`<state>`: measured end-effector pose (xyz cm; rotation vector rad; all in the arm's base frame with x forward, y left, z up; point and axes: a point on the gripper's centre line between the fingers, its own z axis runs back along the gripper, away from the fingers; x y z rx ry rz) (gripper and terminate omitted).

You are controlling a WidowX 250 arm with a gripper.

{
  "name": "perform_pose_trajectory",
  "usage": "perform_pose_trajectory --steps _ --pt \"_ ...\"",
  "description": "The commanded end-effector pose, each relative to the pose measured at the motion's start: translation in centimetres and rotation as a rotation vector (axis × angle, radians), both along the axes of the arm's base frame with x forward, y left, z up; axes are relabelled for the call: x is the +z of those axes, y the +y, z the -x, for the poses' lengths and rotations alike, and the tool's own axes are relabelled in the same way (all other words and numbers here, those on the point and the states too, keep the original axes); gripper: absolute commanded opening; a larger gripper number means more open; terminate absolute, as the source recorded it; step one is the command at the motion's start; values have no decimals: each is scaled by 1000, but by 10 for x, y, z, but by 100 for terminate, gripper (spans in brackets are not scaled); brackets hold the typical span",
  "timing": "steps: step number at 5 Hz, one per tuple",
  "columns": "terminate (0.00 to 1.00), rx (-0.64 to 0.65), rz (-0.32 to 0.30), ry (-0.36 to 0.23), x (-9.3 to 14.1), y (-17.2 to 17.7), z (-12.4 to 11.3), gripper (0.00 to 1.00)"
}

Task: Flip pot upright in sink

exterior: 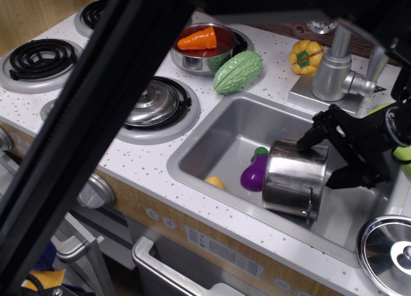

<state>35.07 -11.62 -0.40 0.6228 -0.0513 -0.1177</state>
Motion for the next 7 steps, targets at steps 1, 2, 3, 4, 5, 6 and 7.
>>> perform_pose_trajectory --steps 1,2,3,4,5,6,7 --pt "0 26 4 -17 16 14 0 100" --pt "0 49 14 6 14 18 1 0" --pt "0 64 72 -5 12 21 2 0" --pt "0 65 203 -21 14 29 6 0" --pt "0 52 293 -35 17 34 9 0" --pt "0 43 363 -47 15 37 12 0" --pt "0 44 444 -69 7 40 16 0"
